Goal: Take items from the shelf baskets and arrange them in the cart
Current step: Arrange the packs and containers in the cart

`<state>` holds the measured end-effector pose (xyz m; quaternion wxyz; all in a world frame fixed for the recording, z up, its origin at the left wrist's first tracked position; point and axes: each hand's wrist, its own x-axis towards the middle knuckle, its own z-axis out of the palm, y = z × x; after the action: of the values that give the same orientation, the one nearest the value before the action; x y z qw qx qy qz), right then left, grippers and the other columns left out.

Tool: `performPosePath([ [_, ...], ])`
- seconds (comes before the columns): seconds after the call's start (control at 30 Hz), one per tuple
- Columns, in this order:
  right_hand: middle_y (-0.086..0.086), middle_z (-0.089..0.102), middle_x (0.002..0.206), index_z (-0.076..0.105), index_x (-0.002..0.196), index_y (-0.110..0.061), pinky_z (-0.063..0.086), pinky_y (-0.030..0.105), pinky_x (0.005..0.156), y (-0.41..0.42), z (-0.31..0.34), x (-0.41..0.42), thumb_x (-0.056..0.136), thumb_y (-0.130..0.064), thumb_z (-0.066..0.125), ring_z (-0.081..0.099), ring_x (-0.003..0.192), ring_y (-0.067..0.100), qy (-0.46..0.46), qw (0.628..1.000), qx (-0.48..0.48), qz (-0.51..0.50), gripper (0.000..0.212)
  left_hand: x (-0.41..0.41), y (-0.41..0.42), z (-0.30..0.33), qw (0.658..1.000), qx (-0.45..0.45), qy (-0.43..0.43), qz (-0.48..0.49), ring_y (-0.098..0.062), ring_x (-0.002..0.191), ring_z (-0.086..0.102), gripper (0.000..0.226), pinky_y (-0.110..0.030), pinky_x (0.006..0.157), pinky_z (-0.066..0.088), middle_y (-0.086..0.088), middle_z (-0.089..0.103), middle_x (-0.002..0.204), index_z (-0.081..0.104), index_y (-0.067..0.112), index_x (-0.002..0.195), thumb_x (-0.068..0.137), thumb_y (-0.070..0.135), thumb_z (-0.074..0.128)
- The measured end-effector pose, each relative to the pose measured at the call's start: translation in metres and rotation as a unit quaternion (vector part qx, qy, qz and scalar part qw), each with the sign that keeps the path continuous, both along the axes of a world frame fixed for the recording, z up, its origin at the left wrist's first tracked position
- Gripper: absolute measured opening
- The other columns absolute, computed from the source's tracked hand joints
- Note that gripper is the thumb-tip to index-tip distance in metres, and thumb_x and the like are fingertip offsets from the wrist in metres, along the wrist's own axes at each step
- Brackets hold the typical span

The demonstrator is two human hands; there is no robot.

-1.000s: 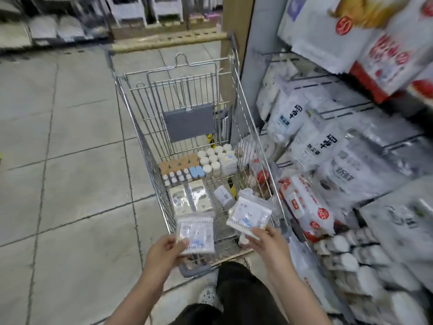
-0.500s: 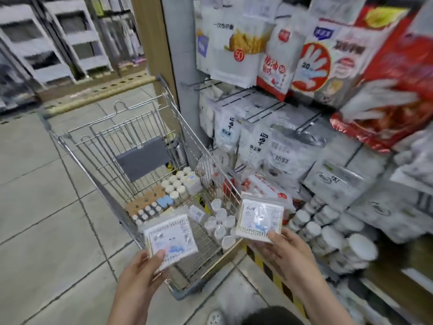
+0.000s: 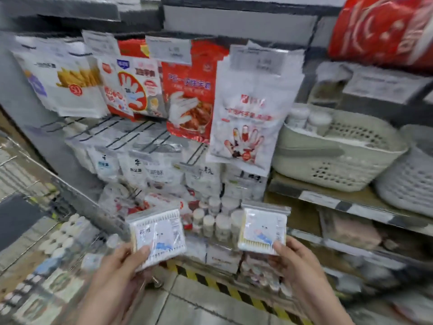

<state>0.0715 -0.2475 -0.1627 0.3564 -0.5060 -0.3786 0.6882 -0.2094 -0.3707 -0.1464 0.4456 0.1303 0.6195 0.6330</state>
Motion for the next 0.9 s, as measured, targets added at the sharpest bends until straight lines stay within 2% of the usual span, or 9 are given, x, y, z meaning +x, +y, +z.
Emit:
performPosePath([
  [0.07,0.011,0.074,0.099,0.066,0.108,-0.009,0.05,0.036,0.075,0.003,0.005,0.054,0.07,-0.026,0.072,0.072,0.088,0.027,-0.005,0.999,0.001,-0.043,0.042,0.047,0.026,0.002,0.999,0.008,-0.013,-0.043,-0.026,0.071,0.065,0.013,-0.031,0.058,0.052,-0.019,0.073,0.087,0.064,0.0,0.097,0.086,0.004,0.059],
  [0.17,0.013,0.074,0.099,0.065,0.108,-0.005,0.051,0.036,0.076,0.006,0.013,0.128,0.072,-0.021,0.071,0.072,0.088,0.028,-0.005,0.994,0.002,-0.106,0.041,0.117,0.062,0.006,0.994,0.018,-0.023,-0.103,-0.015,0.064,0.068,0.012,-0.027,0.057,0.048,-0.011,0.074,0.085,0.066,0.006,0.096,0.085,0.009,0.061],
  [0.33,0.011,0.075,0.087,0.064,0.102,-0.004,0.055,0.025,0.055,0.01,0.028,0.215,0.084,-0.008,0.064,0.073,0.07,0.021,-0.002,0.983,0.015,-0.183,0.018,0.207,0.106,0.023,0.98,0.029,-0.021,-0.198,-0.015,0.076,0.068,0.026,-0.03,0.066,0.046,-0.005,0.075,0.092,0.065,0.01,0.103,0.078,0.018,0.067],
  [0.4,0.011,0.075,0.085,0.064,0.101,-0.005,0.055,0.024,0.053,0.012,0.032,0.236,0.083,-0.007,0.063,0.072,0.068,0.02,0.0,0.98,0.019,-0.199,0.018,0.229,0.116,0.031,0.976,0.035,-0.012,-0.213,-0.015,0.076,0.07,0.033,-0.028,0.062,0.05,-0.006,0.074,0.094,0.065,0.012,0.101,0.071,0.024,0.068],
  [0.5,0.013,0.075,0.089,0.064,0.103,-0.004,0.053,0.03,0.064,0.021,0.036,0.251,0.082,-0.008,0.063,0.072,0.071,0.022,0.01,0.979,0.011,-0.203,0.022,0.247,0.126,0.039,0.977,0.033,-0.011,-0.212,-0.013,0.07,0.069,0.037,-0.027,0.058,0.05,-0.008,0.074,0.093,0.064,0.012,0.102,0.067,0.026,0.067],
  [0.6,0.015,0.074,0.091,0.064,0.101,-0.003,0.055,0.026,0.059,0.038,0.039,0.25,0.085,-0.004,0.06,0.071,0.073,0.021,0.029,0.98,0.005,-0.198,0.017,0.248,0.138,0.05,0.977,0.03,-0.012,-0.21,-0.017,0.075,0.07,0.038,-0.024,0.054,0.053,-0.009,0.074,0.094,0.065,0.01,0.104,0.068,0.023,0.066],
  [0.67,0.015,0.074,0.095,0.063,0.103,-0.005,0.056,0.028,0.063,0.053,0.044,0.242,0.086,-0.003,0.06,0.07,0.082,0.024,0.03,0.981,0.016,-0.193,0.017,0.24,0.152,0.063,0.98,0.035,0.005,-0.195,-0.021,0.08,0.069,0.034,-0.028,0.06,0.054,-0.011,0.074,0.096,0.065,0.006,0.103,0.071,0.02,0.065],
  [0.8,0.011,0.074,0.095,0.06,0.107,-0.007,0.056,0.036,0.073,0.087,0.069,0.22,0.075,-0.008,0.067,0.072,0.087,0.026,0.035,0.977,0.086,-0.19,0.033,0.216,0.193,0.096,0.976,0.059,0.095,-0.184,-0.014,0.083,0.07,0.019,-0.029,0.073,0.047,0.004,0.074,0.093,0.067,0.016,0.1,0.082,0.023,0.065],
  [0.9,0.007,0.074,0.097,0.06,0.108,-0.01,0.058,0.027,0.067,0.117,0.091,0.205,0.075,-0.011,0.067,0.072,0.087,0.019,0.031,0.967,0.146,-0.206,0.034,0.206,0.233,0.116,0.957,0.113,0.195,-0.182,-0.008,0.084,0.069,0.013,-0.028,0.076,0.048,0.011,0.074,0.09,0.067,0.021,0.098,0.085,0.024,0.063],
])
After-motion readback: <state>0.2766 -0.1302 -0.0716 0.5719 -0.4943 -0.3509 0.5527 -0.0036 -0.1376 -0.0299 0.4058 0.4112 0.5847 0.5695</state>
